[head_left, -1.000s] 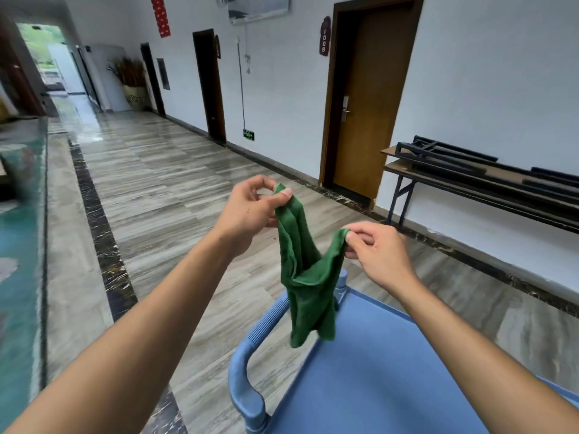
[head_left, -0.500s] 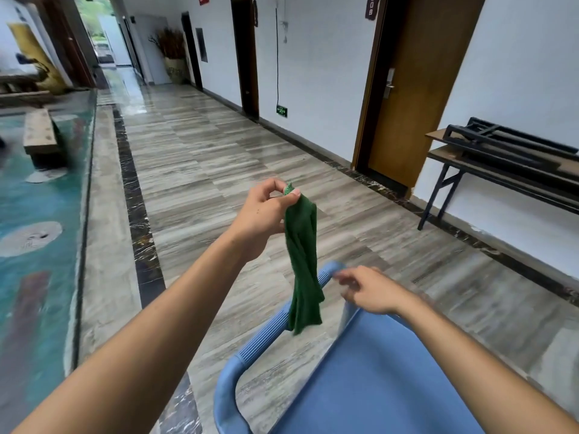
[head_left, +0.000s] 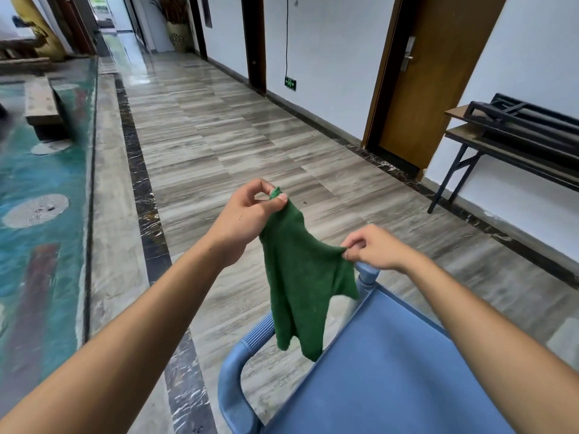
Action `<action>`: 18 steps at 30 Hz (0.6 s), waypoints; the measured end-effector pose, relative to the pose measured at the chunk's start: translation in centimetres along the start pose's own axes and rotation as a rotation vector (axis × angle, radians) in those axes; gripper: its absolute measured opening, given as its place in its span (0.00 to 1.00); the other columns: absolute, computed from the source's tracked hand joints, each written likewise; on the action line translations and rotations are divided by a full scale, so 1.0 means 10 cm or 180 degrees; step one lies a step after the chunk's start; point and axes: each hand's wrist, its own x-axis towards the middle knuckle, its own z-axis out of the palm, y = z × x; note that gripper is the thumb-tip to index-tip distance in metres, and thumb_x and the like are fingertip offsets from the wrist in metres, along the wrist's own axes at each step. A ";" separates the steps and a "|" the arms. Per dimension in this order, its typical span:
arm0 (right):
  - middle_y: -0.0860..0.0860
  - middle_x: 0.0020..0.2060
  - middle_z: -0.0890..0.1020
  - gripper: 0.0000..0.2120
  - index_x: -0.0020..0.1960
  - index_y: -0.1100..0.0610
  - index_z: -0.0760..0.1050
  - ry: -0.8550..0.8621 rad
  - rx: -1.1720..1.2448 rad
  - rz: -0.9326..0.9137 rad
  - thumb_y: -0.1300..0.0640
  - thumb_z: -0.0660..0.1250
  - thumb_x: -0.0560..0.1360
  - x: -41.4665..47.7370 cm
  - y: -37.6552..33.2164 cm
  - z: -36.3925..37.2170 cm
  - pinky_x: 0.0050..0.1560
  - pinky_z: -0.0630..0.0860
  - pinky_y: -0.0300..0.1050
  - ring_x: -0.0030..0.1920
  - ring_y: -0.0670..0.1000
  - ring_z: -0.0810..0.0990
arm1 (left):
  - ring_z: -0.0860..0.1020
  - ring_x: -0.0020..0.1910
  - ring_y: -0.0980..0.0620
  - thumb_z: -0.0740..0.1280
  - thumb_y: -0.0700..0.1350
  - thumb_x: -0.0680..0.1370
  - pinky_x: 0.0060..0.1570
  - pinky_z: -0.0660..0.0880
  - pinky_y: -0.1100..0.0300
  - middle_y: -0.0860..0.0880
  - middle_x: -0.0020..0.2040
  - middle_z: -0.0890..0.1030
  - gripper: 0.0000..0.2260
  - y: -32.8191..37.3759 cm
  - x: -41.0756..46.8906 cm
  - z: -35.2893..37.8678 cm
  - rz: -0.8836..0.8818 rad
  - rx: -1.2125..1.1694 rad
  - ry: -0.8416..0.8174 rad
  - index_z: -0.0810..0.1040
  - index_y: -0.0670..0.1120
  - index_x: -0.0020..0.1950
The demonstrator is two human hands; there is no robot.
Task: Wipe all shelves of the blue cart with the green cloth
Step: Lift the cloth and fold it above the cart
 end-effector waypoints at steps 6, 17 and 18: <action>0.49 0.37 0.85 0.02 0.48 0.52 0.85 0.0199 -0.0773 -0.0070 0.57 0.75 0.76 0.24 -0.12 -0.28 0.48 0.78 0.42 0.35 0.42 0.80 | 0.77 0.35 0.46 0.69 0.46 0.78 0.33 0.73 0.53 0.42 0.38 0.79 0.08 -0.42 -0.21 -0.23 -0.0355 0.0235 0.0699 0.72 0.49 0.42; 0.59 0.57 0.84 0.10 0.59 0.51 0.84 0.0310 -0.1240 -0.0389 0.54 0.68 0.79 1.31 -0.42 0.57 0.62 0.76 0.48 0.60 0.61 0.80 | 0.76 0.43 0.44 0.66 0.43 0.79 0.45 0.78 0.43 0.40 0.45 0.74 0.06 -1.43 -0.27 -0.54 -0.1116 -0.0274 0.2384 0.70 0.44 0.50; 0.59 0.59 0.84 0.12 0.62 0.51 0.82 0.0226 -0.1240 -0.0396 0.55 0.68 0.80 1.34 -0.37 0.67 0.63 0.76 0.48 0.61 0.61 0.80 | 0.77 0.45 0.43 0.67 0.43 0.79 0.48 0.78 0.42 0.41 0.47 0.76 0.07 -1.54 -0.27 -0.57 -0.1270 -0.0293 0.2548 0.70 0.43 0.53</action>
